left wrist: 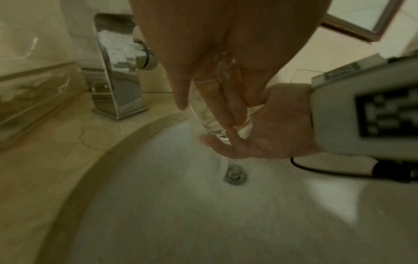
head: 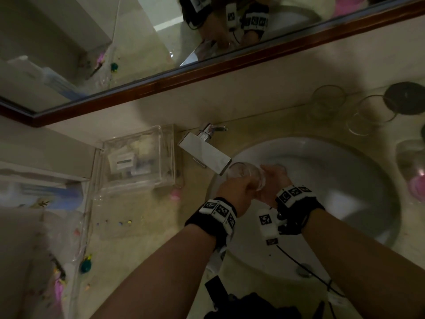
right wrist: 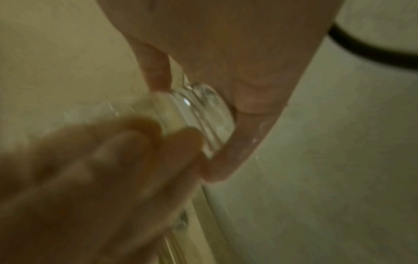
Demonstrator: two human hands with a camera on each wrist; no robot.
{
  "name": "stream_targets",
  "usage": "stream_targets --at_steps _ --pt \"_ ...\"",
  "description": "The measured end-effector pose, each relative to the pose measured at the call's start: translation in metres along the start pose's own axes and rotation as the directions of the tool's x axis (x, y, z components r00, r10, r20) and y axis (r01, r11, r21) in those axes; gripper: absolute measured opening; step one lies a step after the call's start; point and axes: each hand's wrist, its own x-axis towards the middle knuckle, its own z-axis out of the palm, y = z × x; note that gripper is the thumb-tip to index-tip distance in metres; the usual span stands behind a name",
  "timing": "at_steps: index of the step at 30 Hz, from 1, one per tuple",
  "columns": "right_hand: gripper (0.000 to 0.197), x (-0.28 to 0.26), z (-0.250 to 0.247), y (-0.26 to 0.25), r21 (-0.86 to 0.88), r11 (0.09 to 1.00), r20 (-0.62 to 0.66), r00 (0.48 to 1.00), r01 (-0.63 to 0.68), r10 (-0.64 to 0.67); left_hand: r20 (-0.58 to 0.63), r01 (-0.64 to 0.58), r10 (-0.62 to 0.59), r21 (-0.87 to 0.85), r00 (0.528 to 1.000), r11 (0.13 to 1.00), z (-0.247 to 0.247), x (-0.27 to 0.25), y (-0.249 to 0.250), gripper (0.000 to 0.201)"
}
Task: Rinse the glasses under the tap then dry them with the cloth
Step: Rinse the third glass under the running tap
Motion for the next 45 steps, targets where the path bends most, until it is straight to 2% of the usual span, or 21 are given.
stream_targets --at_steps 2,3,6,11,12,13,14,17,19,20,21,24,26,27,28,30,33,36,39,43,45 --pt "0.019 -0.008 0.002 -0.008 0.100 0.992 0.083 0.994 -0.079 0.071 -0.042 0.008 -0.010 -0.056 0.999 0.998 -0.002 0.000 -0.001 0.022" --pt "0.025 -0.017 0.004 -0.015 0.176 0.977 0.158 0.983 -0.121 0.094 -0.053 0.012 -0.016 -0.076 0.998 0.997 -0.003 0.000 -0.001 0.020" --pt "0.031 -0.038 0.018 -0.027 0.118 0.993 0.087 0.996 -0.004 -0.006 -0.047 0.052 -0.056 -0.085 0.997 0.995 -0.004 0.001 -0.003 0.020" --pt "0.060 -0.020 0.011 -0.015 0.181 0.973 0.007 0.989 -0.144 0.145 0.008 0.073 -0.072 -0.090 0.997 0.993 0.000 -0.002 -0.009 0.020" --pt "0.071 -0.004 0.004 -0.003 0.141 0.983 0.034 0.993 -0.115 0.111 -0.009 0.082 -0.083 -0.118 0.996 0.990 0.001 -0.002 -0.010 0.017" --pt "0.085 0.016 -0.004 0.008 0.229 0.950 0.125 0.974 -0.214 0.189 -0.027 0.090 -0.094 -0.136 0.995 0.987 0.001 -0.002 -0.011 0.015" --pt "0.091 0.019 -0.008 0.013 0.143 0.953 0.126 0.960 -0.268 0.251 -0.035 0.106 -0.112 -0.142 0.993 0.984 0.001 -0.002 -0.011 0.014" --pt "0.049 -0.011 0.005 -0.005 0.089 0.990 0.012 0.994 -0.108 0.107 -0.070 0.124 -0.140 -0.198 0.988 0.972 0.000 -0.002 -0.010 0.015" --pt "0.033 -0.009 0.005 -0.001 0.180 0.971 0.046 0.988 -0.154 0.148 -0.035 0.093 -0.102 -0.208 0.994 0.974 0.000 -0.002 -0.009 0.020" --pt "0.028 -0.012 0.007 -0.003 0.136 0.981 -0.030 0.990 -0.135 0.140 -0.006 0.070 -0.073 -0.203 0.997 0.977 0.000 -0.003 -0.008 0.022" --pt "0.025 -0.012 0.005 -0.003 0.189 0.970 0.034 0.989 -0.150 0.146 0.013 0.051 -0.049 -0.205 0.999 0.977 0.002 -0.004 -0.008 0.023" --pt "0.035 -0.019 0.006 -0.008 0.182 0.974 0.011 0.991 -0.135 0.135 0.016 0.059 -0.057 -0.205 0.998 0.977 0.004 -0.004 -0.010 0.021" --pt "0.066 -0.013 0.006 -0.013 0.346 0.923 -0.003 0.984 -0.169 0.181 -0.013 0.085 -0.088 -0.175 0.996 0.981 0.005 -0.004 -0.011 0.020" --pt "0.067 -0.013 0.006 -0.012 0.364 0.903 0.082 0.973 -0.229 0.214 -0.025 0.086 -0.091 -0.162 0.996 0.983 0.005 -0.003 -0.012 0.019" --pt "0.056 -0.020 0.010 -0.011 0.329 0.932 0.133 0.985 -0.151 0.112 -0.034 0.080 -0.086 -0.150 0.996 0.985 0.005 -0.003 -0.012 0.018" --pt "0.035 -0.022 0.012 -0.013 0.316 0.938 0.134 0.985 -0.144 0.106 -0.070 0.080 -0.089 -0.123 0.994 0.989 0.001 -0.005 -0.009 0.017" --pt "0.049 -0.027 0.014 -0.014 0.352 0.911 0.199 0.968 -0.215 0.152 -0.068 0.074 -0.089 -0.197 0.994 0.978 0.003 -0.002 -0.011 0.020" --pt "0.035 -0.030 0.018 -0.019 0.302 0.936 0.146 0.979 -0.180 0.141 0.062 0.066 -0.056 -0.164 0.996 0.984 0.001 -0.002 -0.004 0.029" --pt "0.018 -0.035 0.016 -0.022 0.310 0.944 0.028 0.993 -0.117 0.113 0.037 0.107 -0.102 -0.161 0.994 0.981 0.000 0.002 -0.006 0.025" --pt "0.037 -0.029 0.017 -0.021 0.337 0.931 0.062 0.990 -0.141 0.127 -0.061 0.114 -0.127 -0.183 0.990 0.977 -0.002 0.005 -0.008 0.022" --pt "0.043 -0.023 0.015 -0.018 0.368 0.916 0.033 0.987 -0.161 0.160 -0.023 0.110 -0.115 -0.151 0.993 0.982 -0.004 0.005 -0.004 0.028"
